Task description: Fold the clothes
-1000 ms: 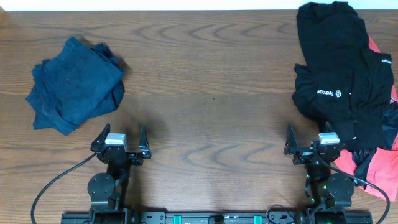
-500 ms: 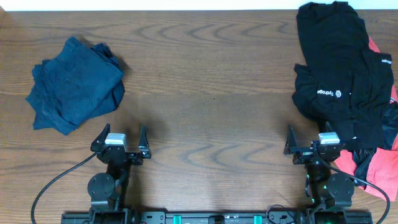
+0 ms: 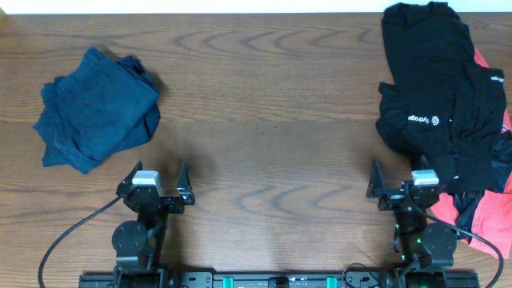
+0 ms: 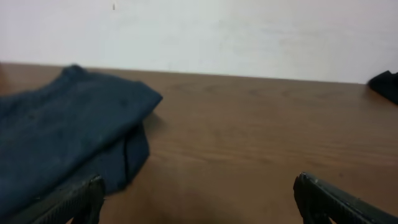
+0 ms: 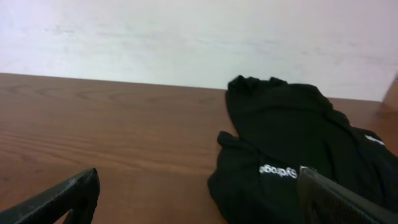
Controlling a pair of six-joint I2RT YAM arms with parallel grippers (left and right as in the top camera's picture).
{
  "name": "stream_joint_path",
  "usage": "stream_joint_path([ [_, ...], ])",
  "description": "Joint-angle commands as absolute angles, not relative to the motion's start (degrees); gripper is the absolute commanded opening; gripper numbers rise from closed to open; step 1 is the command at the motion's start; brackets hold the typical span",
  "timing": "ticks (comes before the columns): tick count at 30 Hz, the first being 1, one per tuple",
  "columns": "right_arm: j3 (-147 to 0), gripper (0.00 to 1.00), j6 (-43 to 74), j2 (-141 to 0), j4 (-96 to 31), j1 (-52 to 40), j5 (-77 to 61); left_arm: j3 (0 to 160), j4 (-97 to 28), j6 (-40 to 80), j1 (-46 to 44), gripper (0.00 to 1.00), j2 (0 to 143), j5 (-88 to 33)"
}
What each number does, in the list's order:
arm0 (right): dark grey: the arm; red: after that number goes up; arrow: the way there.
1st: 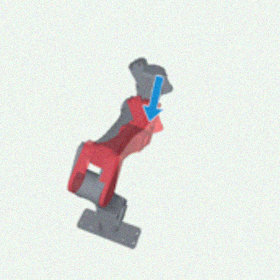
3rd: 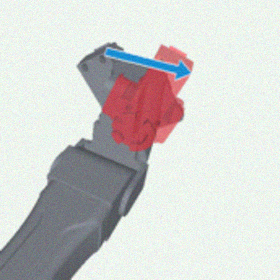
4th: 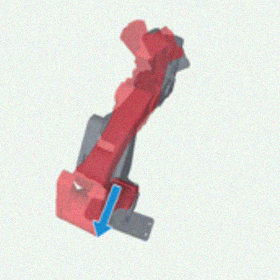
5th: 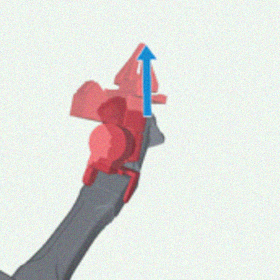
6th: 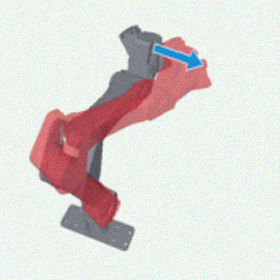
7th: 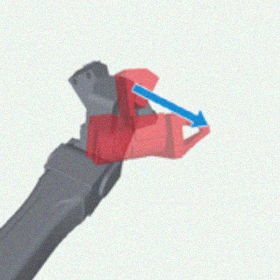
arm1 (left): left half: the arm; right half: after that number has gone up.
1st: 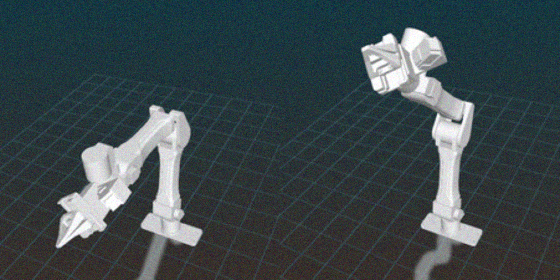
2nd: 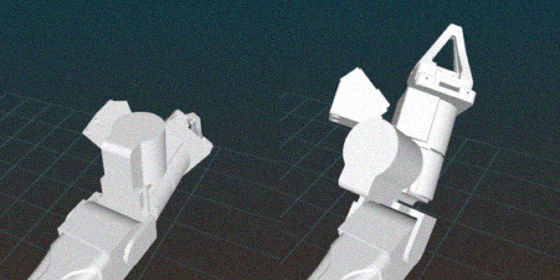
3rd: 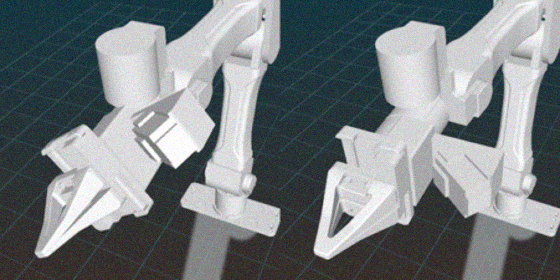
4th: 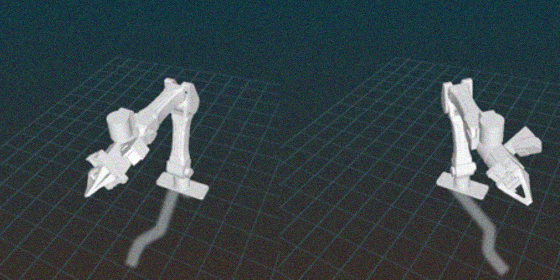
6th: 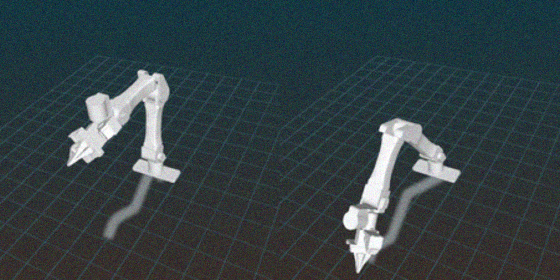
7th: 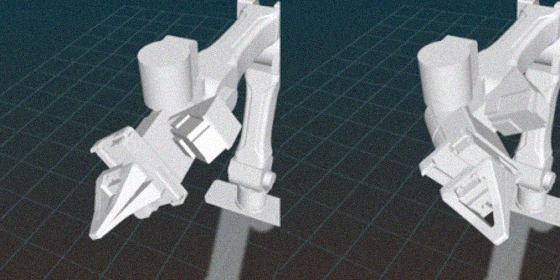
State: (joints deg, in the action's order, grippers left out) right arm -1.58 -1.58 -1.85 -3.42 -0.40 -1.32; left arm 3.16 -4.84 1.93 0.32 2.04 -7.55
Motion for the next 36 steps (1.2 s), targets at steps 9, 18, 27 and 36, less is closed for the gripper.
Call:
stream_joint_path([
  [9,-18.5,0.99,-2.2,-21.3,-7.9,-0.8,7.3,22.1,-13.4,3.7,0.6,0.98,18.8,-8.3],
  [18,-37.3,0.99,-2.2,-52.9,-18.6,0.4,6.2,35.7,-27.1,3.7,0.6,0.98,37.0,-8.4],
  [27,-42.3,0.99,-2.3,-72.2,-16.2,1.3,4.3,37.4,-30.0,3.7,0.6,0.98,41.8,-10.0],
  [36,-42.3,0.97,-2.2,-89.9,-11.9,2.3,10.7,37.4,-30.0,3.7,0.6,0.98,41.8,-10.0],
])
